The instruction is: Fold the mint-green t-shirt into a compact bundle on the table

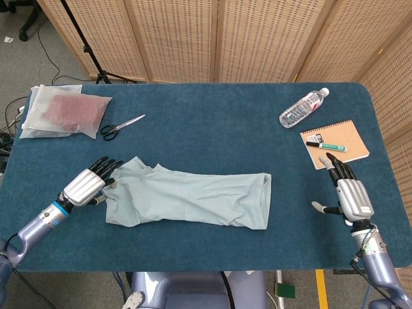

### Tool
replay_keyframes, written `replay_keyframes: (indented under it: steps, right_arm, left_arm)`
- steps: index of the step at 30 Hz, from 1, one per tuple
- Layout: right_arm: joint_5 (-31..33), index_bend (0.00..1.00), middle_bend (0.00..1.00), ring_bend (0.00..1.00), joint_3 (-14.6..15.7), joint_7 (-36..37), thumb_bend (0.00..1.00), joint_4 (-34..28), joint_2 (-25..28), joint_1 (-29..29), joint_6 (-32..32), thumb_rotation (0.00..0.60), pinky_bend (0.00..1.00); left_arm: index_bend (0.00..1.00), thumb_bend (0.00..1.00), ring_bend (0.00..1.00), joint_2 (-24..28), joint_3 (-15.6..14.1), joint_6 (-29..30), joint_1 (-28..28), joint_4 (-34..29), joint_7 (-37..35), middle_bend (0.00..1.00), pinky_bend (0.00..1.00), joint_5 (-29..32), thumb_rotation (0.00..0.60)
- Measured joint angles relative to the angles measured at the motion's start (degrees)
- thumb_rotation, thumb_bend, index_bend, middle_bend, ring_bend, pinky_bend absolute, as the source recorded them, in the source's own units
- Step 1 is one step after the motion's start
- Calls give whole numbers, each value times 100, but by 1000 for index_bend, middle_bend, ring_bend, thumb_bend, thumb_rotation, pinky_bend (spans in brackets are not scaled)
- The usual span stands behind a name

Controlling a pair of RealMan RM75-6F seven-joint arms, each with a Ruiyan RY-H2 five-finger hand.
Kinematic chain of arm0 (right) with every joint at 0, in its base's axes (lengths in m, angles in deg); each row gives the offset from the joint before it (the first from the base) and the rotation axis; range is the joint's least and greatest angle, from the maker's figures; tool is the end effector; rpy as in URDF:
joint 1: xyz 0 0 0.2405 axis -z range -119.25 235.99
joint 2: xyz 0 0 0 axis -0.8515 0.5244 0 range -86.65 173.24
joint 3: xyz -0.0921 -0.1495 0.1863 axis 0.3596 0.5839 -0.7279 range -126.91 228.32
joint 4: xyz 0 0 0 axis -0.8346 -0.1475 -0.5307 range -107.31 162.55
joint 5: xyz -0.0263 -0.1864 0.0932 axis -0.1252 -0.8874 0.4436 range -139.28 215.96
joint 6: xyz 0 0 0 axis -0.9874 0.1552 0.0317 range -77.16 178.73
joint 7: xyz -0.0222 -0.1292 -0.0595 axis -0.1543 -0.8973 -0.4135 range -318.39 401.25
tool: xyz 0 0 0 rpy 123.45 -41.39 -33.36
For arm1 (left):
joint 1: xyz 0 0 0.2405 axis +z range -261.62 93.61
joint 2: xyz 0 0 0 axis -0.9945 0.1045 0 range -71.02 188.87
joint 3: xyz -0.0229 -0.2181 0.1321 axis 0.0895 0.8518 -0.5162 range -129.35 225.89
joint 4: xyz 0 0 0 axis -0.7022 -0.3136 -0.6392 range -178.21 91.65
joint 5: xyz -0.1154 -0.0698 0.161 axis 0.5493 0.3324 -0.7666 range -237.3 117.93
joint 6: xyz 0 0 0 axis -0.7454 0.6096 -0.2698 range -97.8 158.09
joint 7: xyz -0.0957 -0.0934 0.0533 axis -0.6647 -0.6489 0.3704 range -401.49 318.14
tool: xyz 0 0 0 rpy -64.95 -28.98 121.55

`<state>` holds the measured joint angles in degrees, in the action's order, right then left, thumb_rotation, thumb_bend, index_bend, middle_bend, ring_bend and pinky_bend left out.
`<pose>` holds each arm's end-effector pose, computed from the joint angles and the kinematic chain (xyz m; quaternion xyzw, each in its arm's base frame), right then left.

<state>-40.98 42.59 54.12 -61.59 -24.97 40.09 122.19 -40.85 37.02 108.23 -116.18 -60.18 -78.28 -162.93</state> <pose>-0.2806 -0.2705 0.1285 0.5797 -0.4638 0.4594 0.4876 -0.3179 0.3357 0.0361 -0.8253 -0.2330 -0.3604 0.3670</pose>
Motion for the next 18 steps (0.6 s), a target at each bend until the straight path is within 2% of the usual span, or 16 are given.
replay_keyframes:
  steps: [18]
  right_arm:
    - [21, 0, 0, 0, -29, 38, 0, 9, 15, 9, -19, 600, 70]
  left_arm:
    - [499, 240, 0, -290, -39, -294, -105, 203, 161, 0, 0, 91, 600]
